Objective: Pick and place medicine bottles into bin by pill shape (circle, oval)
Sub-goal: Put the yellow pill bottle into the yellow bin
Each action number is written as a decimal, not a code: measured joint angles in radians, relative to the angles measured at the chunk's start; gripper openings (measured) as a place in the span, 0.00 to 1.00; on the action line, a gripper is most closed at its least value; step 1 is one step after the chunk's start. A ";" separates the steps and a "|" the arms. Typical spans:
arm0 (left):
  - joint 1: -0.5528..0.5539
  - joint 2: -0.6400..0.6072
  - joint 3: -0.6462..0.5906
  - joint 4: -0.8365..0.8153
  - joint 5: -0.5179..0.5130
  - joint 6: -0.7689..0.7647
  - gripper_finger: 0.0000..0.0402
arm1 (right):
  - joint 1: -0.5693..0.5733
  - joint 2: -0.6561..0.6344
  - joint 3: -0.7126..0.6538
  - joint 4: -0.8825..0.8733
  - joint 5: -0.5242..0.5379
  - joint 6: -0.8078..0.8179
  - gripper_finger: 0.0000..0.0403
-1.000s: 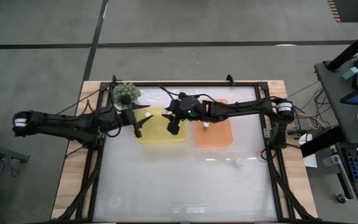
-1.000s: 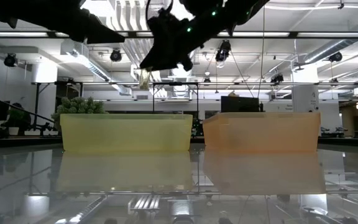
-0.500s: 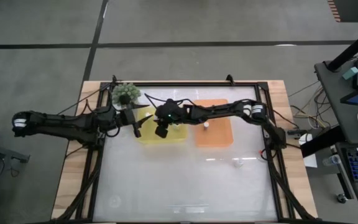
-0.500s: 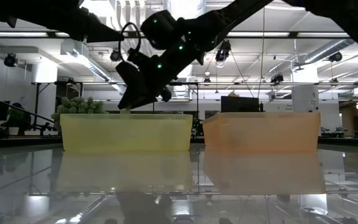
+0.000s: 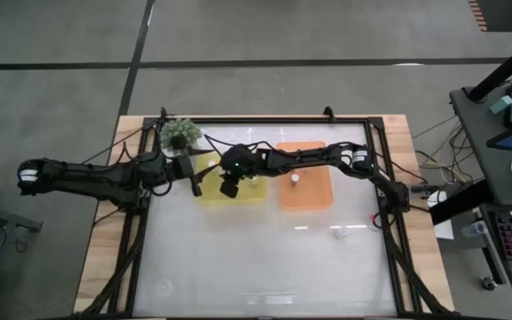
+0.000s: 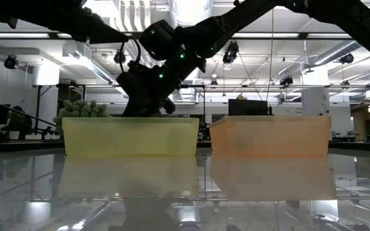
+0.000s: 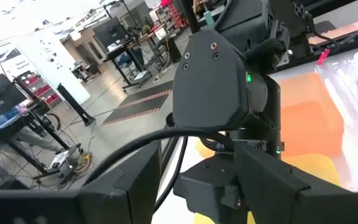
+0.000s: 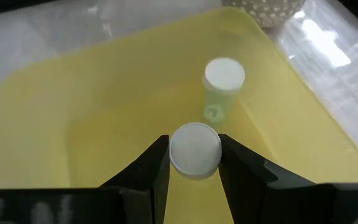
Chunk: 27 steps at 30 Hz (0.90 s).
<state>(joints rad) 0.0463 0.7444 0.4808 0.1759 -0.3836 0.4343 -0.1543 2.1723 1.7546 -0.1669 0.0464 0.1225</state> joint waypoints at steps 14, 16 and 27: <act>0.000 0.009 0.000 0.025 0.000 0.000 0.47 | 0.001 0.003 -0.002 -0.039 -0.002 0.011 0.28; 0.000 0.012 0.000 0.026 0.000 0.002 0.47 | 0.001 0.003 -0.002 -0.038 -0.002 0.011 0.30; 0.000 0.013 0.000 0.026 0.000 0.016 0.47 | 0.001 0.002 -0.002 -0.040 -0.002 0.010 0.47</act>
<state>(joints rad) 0.0463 0.7570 0.4808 0.2020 -0.3832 0.4503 -0.1532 2.1745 1.7531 -0.2072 0.0444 0.1327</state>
